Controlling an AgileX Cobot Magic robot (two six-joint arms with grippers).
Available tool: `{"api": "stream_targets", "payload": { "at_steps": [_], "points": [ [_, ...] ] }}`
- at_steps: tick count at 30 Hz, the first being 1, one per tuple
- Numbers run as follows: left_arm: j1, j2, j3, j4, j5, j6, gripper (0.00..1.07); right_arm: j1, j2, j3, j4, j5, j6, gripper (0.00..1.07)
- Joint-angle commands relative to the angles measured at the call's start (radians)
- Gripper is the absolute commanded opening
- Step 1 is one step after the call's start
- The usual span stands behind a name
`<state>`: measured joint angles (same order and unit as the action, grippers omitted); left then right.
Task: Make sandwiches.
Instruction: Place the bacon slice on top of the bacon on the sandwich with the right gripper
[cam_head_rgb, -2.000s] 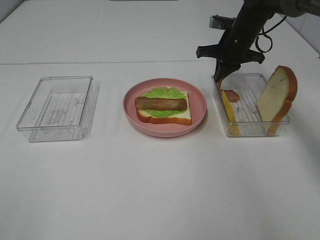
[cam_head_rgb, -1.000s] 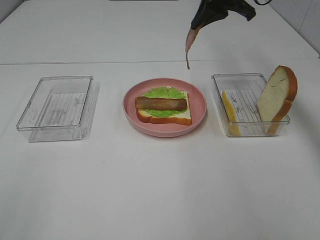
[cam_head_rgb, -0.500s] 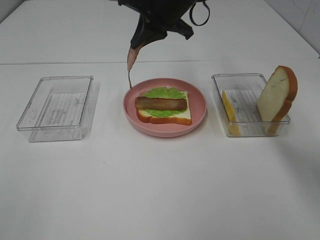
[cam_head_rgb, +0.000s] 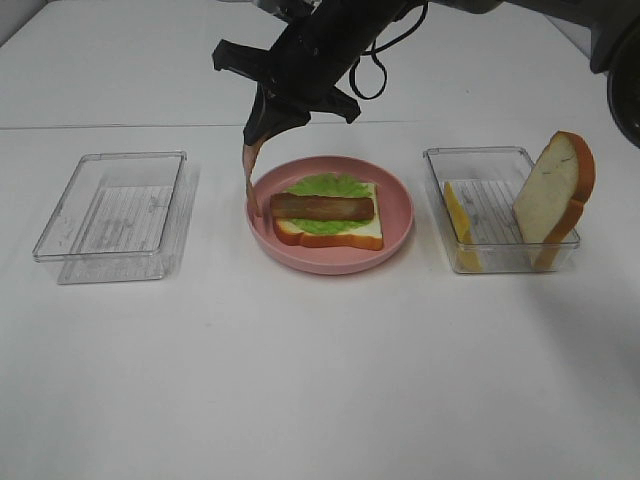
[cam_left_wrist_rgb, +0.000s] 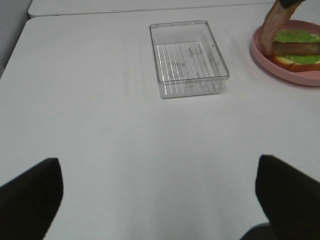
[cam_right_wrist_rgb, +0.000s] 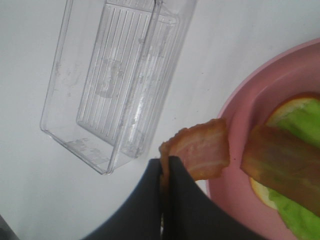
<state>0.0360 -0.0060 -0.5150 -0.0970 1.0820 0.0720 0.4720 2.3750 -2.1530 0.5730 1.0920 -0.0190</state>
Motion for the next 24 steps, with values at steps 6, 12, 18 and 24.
{"api": "stream_targets", "payload": {
  "at_steps": [6,12,18,24],
  "points": [
    [0.001,-0.017,0.0,-0.006,-0.006,-0.006,1.0,-0.001,0.0,-0.004,-0.123,-0.018,-0.01,0.0],
    [0.001,-0.017,0.0,-0.006,-0.006,-0.006,1.0,-0.001,0.0,-0.004,-0.184,-0.013,-0.001,0.0],
    [0.001,-0.017,0.0,-0.006,-0.006,-0.006,1.0,-0.001,0.0,-0.004,-0.294,0.017,0.026,0.0],
    [0.001,-0.017,0.0,-0.006,-0.006,-0.006,1.0,-0.001,0.0,-0.004,-0.366,0.057,0.033,0.0]
  ]
}}
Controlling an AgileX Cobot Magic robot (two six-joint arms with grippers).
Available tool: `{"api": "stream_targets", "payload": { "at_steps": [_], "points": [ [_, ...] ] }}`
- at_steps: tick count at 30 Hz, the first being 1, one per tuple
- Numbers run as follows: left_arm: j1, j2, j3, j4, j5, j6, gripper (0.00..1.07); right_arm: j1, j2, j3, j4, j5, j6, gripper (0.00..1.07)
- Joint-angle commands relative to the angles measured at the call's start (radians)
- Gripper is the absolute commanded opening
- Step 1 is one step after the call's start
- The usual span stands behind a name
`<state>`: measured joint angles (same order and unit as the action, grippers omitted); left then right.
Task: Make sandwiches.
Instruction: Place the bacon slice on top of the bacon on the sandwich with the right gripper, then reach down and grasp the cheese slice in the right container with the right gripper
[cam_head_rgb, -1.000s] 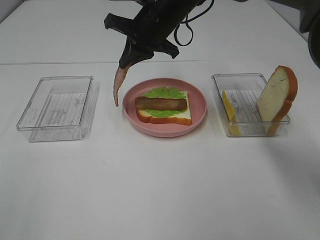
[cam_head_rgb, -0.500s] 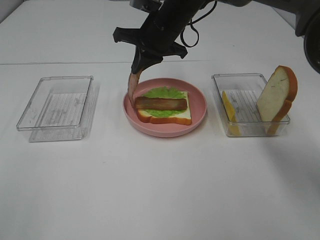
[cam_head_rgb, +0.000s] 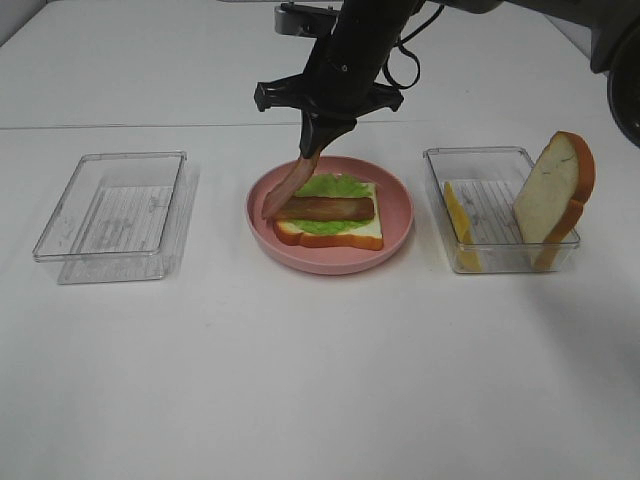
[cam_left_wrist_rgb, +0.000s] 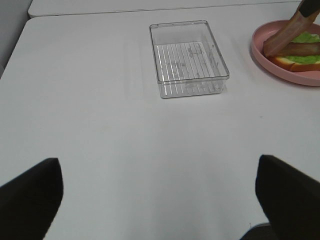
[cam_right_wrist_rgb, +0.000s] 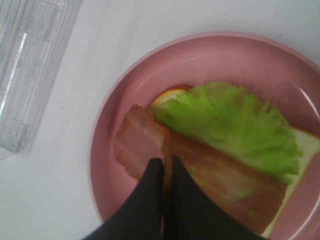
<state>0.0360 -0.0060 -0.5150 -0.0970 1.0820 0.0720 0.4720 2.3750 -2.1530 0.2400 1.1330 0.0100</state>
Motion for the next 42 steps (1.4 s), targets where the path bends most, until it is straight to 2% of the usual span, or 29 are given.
{"api": "stream_targets", "payload": {
  "at_steps": [1,18,22,29,30,31,32,33,34,35,36,37,38,39,40,42],
  "points": [
    [0.001,-0.017,0.0,-0.006,-0.006,-0.006,1.0,-0.001,0.0,-0.004,-0.033,0.016,0.004,0.0],
    [0.001,-0.017,0.0,-0.006,-0.006,-0.006,1.0,-0.001,0.0,-0.004,-0.109,0.022,0.029,0.01],
    [0.001,-0.017,0.0,-0.006,-0.006,-0.006,1.0,-0.001,0.0,-0.004,-0.111,0.022,0.029,0.12],
    [0.001,-0.017,0.0,-0.006,-0.006,-0.006,1.0,-0.001,0.0,-0.004,-0.112,0.022,0.029,0.25],
    [0.001,-0.017,0.0,-0.006,-0.006,-0.006,1.0,-0.001,0.0,-0.004,-0.117,0.022,0.029,0.32],
    [0.001,-0.017,0.0,-0.006,-0.006,-0.006,1.0,-0.001,0.0,-0.004,-0.117,0.022,0.029,0.32],
    [0.001,-0.017,0.0,-0.006,-0.006,-0.006,1.0,-0.001,0.0,-0.004,-0.125,0.02,0.029,0.42],
    [0.001,-0.017,0.0,-0.006,-0.006,-0.006,1.0,-0.001,0.0,-0.004,-0.125,0.02,0.029,0.42],
    [0.001,-0.017,0.0,-0.006,-0.006,-0.006,1.0,-0.001,0.0,-0.004,-0.129,0.017,0.033,0.49],
    [0.001,-0.017,0.0,-0.006,-0.006,-0.006,1.0,-0.001,0.0,-0.004,-0.142,0.015,0.061,0.64],
    [0.001,-0.017,0.0,-0.006,-0.006,-0.006,1.0,-0.001,0.0,-0.004,-0.142,0.015,0.061,0.64],
    [0.001,-0.017,0.0,-0.006,-0.006,-0.006,1.0,-0.001,0.0,-0.004,-0.155,0.015,0.077,0.72],
    [0.001,-0.017,0.0,-0.006,-0.006,-0.006,1.0,0.0,0.0,-0.004,-0.181,0.016,0.105,0.88],
    [0.001,-0.017,0.0,-0.006,-0.006,-0.006,1.0,0.0,0.0,-0.004,-0.181,0.016,0.105,0.88],
    [0.001,-0.017,0.0,-0.006,-0.006,-0.006,1.0,0.0,0.0,-0.004,-0.197,0.034,0.117,0.98],
    [0.001,-0.017,0.0,-0.006,-0.006,-0.006,1.0,0.0,0.0,-0.004,-0.208,0.047,0.127,0.99]
  ]
}}
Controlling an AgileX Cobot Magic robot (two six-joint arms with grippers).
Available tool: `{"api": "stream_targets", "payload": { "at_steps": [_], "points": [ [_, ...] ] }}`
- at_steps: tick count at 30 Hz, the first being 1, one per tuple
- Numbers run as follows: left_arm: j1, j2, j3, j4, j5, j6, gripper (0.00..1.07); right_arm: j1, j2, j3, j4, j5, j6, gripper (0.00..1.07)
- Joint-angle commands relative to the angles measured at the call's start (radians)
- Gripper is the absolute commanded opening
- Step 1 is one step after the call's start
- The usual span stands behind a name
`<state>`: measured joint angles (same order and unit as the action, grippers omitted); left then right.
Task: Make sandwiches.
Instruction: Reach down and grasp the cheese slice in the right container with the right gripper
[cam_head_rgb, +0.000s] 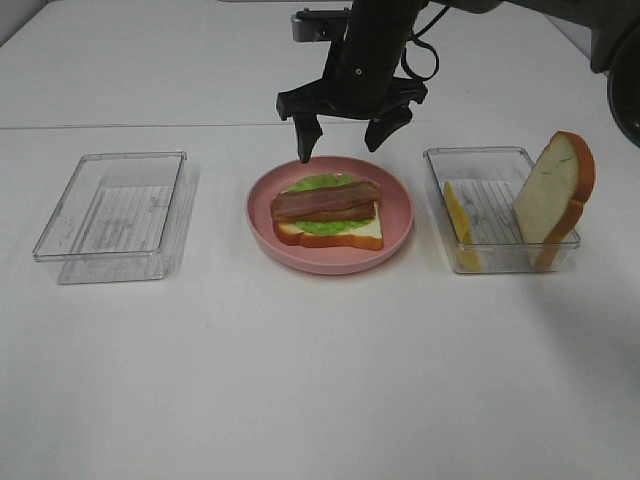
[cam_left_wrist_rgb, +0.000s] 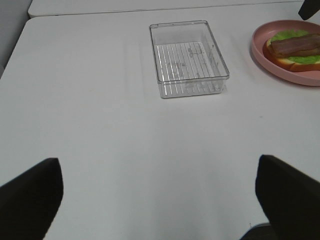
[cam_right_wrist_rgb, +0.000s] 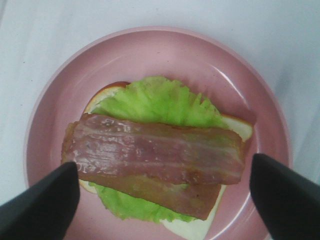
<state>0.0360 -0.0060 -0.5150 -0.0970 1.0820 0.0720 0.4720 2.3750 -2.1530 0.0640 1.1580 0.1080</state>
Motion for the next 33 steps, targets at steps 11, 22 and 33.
{"api": "stream_targets", "payload": {
  "at_steps": [11,22,33],
  "points": [
    [0.001,-0.017,0.0,-0.006,-0.006,-0.006,1.0,-0.001,-0.03,-0.004,-0.082,0.165,0.065,0.99],
    [0.001,-0.017,0.0,-0.006,-0.006,-0.006,1.0,-0.037,-0.15,0.063,-0.064,0.172,0.065,0.99],
    [0.001,-0.017,0.0,-0.006,-0.006,-0.006,1.0,-0.155,-0.25,0.343,-0.048,0.172,0.057,0.97]
  ]
}}
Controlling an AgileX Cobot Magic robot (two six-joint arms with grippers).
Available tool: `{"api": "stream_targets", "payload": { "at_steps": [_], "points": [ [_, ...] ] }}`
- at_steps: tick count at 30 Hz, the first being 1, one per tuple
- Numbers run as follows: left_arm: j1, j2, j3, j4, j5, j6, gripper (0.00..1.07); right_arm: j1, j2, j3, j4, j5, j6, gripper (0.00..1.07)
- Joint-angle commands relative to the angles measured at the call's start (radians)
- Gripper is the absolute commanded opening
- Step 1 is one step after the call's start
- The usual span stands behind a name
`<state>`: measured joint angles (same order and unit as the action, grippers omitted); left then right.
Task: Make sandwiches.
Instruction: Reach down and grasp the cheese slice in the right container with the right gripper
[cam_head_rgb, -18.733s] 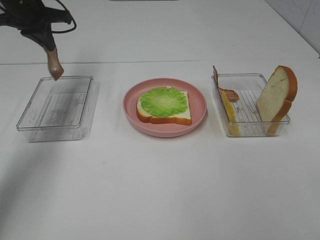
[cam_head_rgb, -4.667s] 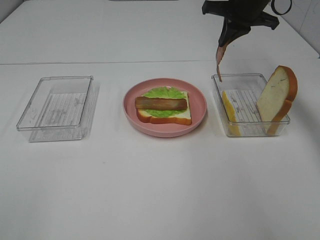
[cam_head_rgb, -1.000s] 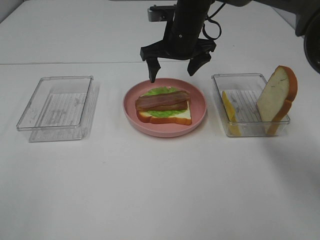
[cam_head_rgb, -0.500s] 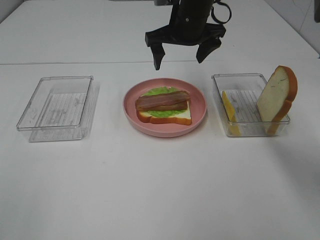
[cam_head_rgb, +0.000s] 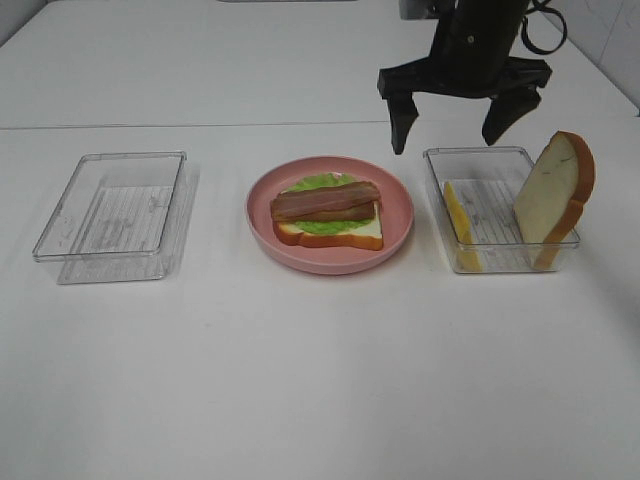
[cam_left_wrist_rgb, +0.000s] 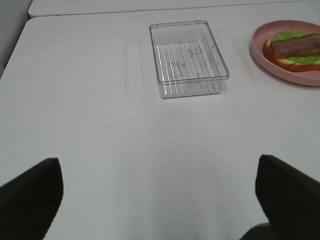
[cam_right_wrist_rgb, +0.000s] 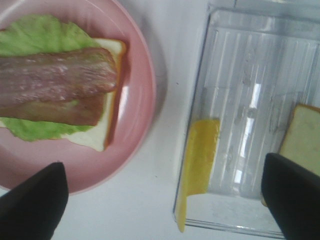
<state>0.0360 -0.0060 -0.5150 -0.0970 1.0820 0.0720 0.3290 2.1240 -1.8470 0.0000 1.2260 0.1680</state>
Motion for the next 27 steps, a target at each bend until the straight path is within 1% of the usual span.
{"api": "stream_targets", "payload": {
  "at_steps": [1,4,6,9,10,12,14,19,22,23,24,25,26,27],
  "points": [
    [0.001,-0.017,0.0,-0.006,-0.006,-0.006,1.0,-0.012,0.01,0.053,0.01,0.101,-0.011,0.97],
    [0.001,-0.017,0.0,-0.006,-0.006,-0.006,1.0,-0.012,0.017,0.056,0.011,0.103,-0.015,0.96],
    [0.001,-0.017,0.0,-0.006,-0.006,-0.006,1.0,-0.012,0.038,0.086,0.015,0.103,-0.017,0.96],
    [0.001,-0.017,0.0,-0.006,-0.006,-0.006,1.0,-0.012,0.038,0.103,0.012,0.101,-0.02,0.96],
    [0.001,-0.017,0.0,-0.006,-0.006,-0.006,1.0,-0.012,0.038,0.133,0.01,0.093,-0.025,0.96],
    [0.001,-0.017,0.0,-0.006,-0.006,-0.006,1.0,-0.012,0.038,0.147,0.009,0.085,-0.025,0.96],
    [0.001,-0.017,0.0,-0.006,-0.006,-0.006,1.0,-0.012,0.038,0.185,0.014,0.03,-0.025,0.96],
    [0.001,-0.017,0.0,-0.006,-0.006,-0.006,1.0,-0.012,0.05,0.192,0.017,0.01,-0.025,0.93],
    [0.001,-0.017,0.0,-0.006,-0.006,-0.006,1.0,-0.012,0.056,0.192,0.015,0.0,-0.028,0.9],
    [0.001,-0.017,0.0,-0.006,-0.006,-0.006,1.0,-0.012,0.056,0.192,0.016,-0.011,-0.028,0.86],
    [0.001,-0.017,0.0,-0.006,-0.006,-0.006,1.0,-0.012,0.056,0.192,0.016,-0.011,-0.028,0.86],
    [0.001,-0.017,0.0,-0.006,-0.006,-0.006,1.0,-0.012,0.056,0.192,0.017,-0.017,-0.028,0.83],
    [0.001,-0.017,0.0,-0.006,-0.006,-0.006,1.0,-0.012,0.056,0.192,0.017,-0.023,-0.028,0.77],
    [0.001,-0.017,0.0,-0.006,-0.006,-0.006,1.0,-0.012,0.056,0.192,0.017,-0.023,-0.028,0.77]
  ]
}}
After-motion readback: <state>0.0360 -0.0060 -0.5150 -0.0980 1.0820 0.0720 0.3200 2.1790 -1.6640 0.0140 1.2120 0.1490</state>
